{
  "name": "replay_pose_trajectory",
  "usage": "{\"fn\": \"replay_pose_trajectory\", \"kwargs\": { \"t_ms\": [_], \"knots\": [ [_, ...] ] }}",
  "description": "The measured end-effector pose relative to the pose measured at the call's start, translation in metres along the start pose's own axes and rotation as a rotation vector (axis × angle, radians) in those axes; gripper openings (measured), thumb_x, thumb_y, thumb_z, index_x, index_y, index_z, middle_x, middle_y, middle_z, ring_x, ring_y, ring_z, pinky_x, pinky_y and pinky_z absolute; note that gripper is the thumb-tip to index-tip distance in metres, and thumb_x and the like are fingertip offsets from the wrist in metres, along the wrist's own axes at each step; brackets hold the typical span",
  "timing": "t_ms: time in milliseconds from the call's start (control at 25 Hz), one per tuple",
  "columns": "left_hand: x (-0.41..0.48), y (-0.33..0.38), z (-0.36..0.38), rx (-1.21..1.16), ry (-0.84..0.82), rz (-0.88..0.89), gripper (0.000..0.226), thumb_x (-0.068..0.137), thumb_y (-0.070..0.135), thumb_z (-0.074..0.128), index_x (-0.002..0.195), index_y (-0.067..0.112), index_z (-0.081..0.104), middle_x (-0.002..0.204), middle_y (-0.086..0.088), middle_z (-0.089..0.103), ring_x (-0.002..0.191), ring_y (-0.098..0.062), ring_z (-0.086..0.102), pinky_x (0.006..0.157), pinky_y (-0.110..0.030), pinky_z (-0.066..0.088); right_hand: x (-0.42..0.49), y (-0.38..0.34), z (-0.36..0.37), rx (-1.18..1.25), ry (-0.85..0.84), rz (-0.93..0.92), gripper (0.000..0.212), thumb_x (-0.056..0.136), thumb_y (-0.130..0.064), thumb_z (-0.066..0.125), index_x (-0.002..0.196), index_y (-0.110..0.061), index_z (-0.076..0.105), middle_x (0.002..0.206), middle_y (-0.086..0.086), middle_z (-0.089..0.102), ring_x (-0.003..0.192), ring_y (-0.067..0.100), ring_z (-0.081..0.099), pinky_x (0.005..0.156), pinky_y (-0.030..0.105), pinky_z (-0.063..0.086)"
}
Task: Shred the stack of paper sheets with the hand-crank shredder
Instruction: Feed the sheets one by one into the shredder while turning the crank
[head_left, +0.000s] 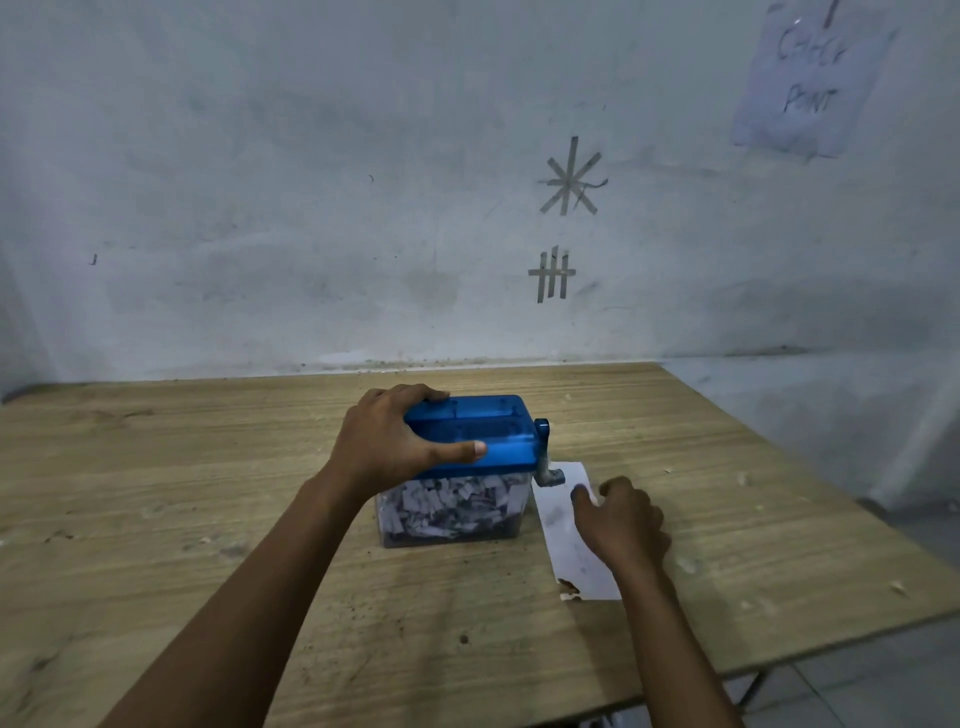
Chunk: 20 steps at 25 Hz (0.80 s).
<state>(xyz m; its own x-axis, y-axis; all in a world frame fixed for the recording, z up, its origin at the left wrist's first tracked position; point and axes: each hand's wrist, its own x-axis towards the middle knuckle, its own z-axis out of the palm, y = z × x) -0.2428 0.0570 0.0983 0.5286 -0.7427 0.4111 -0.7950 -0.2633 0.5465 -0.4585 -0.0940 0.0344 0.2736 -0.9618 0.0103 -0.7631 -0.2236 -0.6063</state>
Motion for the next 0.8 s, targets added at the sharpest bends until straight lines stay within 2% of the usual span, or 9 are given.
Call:
{"fn": "replay_pose_trajectory", "kwargs": {
  "t_ms": [80, 120, 240, 320, 400, 480, 600, 720, 800],
  "knots": [
    [0.0, 0.0, -0.002, 0.025, 0.002, -0.002, 0.099, 0.049, 0.101, 0.054, 0.126, 0.039, 0.063, 0.124, 0.013, 0.063, 0.117, -0.015, 0.052, 0.101, -0.044, 0.046, -0.008, 0.008, 0.001, -0.186, -0.084, 0.056, 0.072, 0.089, -0.072, 0.048, 0.132, -0.015, 0.05, 0.141, 0.011, 0.045, 0.134, 0.032, 0.038, 0.107, 0.047, 0.031],
    [-0.001, 0.002, -0.001, 0.056, 0.006, 0.004, 0.101, 0.049, 0.101, 0.051, 0.127, 0.039, 0.062, 0.13, 0.013, 0.061, 0.126, -0.017, 0.048, 0.108, -0.046, 0.041, -0.012, 0.011, 0.002, -0.218, -0.091, 0.04, 0.077, 0.084, -0.078, 0.05, 0.132, -0.017, 0.05, 0.142, 0.01, 0.043, 0.134, 0.032, 0.036, 0.107, 0.047, 0.03],
    [-0.003, 0.004, -0.001, 0.126, 0.004, -0.004, 0.106, 0.049, 0.101, 0.044, 0.134, 0.039, 0.059, 0.145, 0.015, 0.052, 0.144, -0.019, 0.032, 0.116, -0.046, 0.023, -0.019, 0.016, 0.004, -0.253, -0.051, -0.034, 0.076, 0.076, -0.077, 0.061, 0.127, -0.022, 0.052, 0.138, 0.007, 0.044, 0.131, 0.029, 0.039, 0.104, 0.044, 0.032],
    [-0.004, 0.004, -0.002, 0.126, 0.001, -0.014, 0.107, 0.049, 0.102, 0.043, 0.134, 0.04, 0.059, 0.144, 0.015, 0.053, 0.143, -0.018, 0.032, 0.115, -0.045, 0.022, -0.019, 0.018, 0.001, -0.225, -0.061, -0.029, 0.07, 0.078, -0.069, 0.068, 0.127, -0.022, 0.051, 0.137, 0.007, 0.045, 0.13, 0.029, 0.039, 0.104, 0.043, 0.034],
    [-0.004, 0.003, -0.003, 0.119, 0.007, -0.014, 0.106, 0.049, 0.103, 0.042, 0.132, 0.04, 0.06, 0.137, 0.014, 0.057, 0.138, -0.017, 0.037, 0.112, -0.045, 0.025, -0.014, 0.019, -0.008, -0.136, -0.123, 0.003, 0.067, 0.078, -0.057, 0.075, 0.127, -0.02, 0.046, 0.136, 0.01, 0.044, 0.128, 0.031, 0.042, 0.101, 0.042, 0.039],
    [-0.005, 0.005, -0.003, 0.124, 0.002, -0.015, 0.106, 0.049, 0.103, 0.042, 0.132, 0.039, 0.06, 0.132, 0.013, 0.058, 0.134, -0.016, 0.039, 0.109, -0.044, 0.026, -0.009, 0.022, -0.018, 0.009, -0.176, 0.018, 0.073, 0.077, -0.039, 0.084, 0.13, -0.016, 0.04, 0.135, 0.015, 0.046, 0.118, 0.031, 0.05, 0.089, 0.036, 0.045],
    [-0.007, 0.009, -0.006, 0.139, -0.008, -0.005, 0.107, 0.049, 0.104, 0.039, 0.132, 0.039, 0.06, 0.132, 0.012, 0.059, 0.131, -0.016, 0.042, 0.107, -0.042, 0.026, -0.008, 0.031, -0.028, 0.265, -0.135, 0.017, 0.071, 0.08, -0.013, 0.083, 0.134, -0.011, 0.036, 0.132, 0.016, 0.051, 0.099, 0.024, 0.05, 0.074, 0.031, 0.04],
    [-0.008, 0.013, -0.01, 0.21, -0.026, 0.026, 0.109, 0.051, 0.104, 0.034, 0.134, 0.038, 0.059, 0.136, 0.012, 0.058, 0.134, -0.016, 0.04, 0.11, -0.043, 0.023, -0.009, 0.038, -0.034, 0.535, -0.072, -0.009, 0.06, 0.086, -0.01, 0.077, 0.132, -0.021, 0.04, 0.129, 0.013, 0.052, 0.102, 0.024, 0.054, 0.076, 0.033, 0.044],
    [-0.008, 0.014, -0.013, 0.283, -0.041, 0.057, 0.109, 0.053, 0.104, 0.032, 0.136, 0.038, 0.058, 0.141, 0.012, 0.054, 0.138, -0.015, 0.037, 0.113, -0.045, 0.019, -0.009, 0.033, -0.045, 0.698, -0.058, -0.029, 0.056, 0.087, -0.01, 0.075, 0.129, -0.028, 0.043, 0.122, 0.015, 0.058, 0.101, 0.028, 0.061, 0.072, 0.035, 0.049]
  ]
}}
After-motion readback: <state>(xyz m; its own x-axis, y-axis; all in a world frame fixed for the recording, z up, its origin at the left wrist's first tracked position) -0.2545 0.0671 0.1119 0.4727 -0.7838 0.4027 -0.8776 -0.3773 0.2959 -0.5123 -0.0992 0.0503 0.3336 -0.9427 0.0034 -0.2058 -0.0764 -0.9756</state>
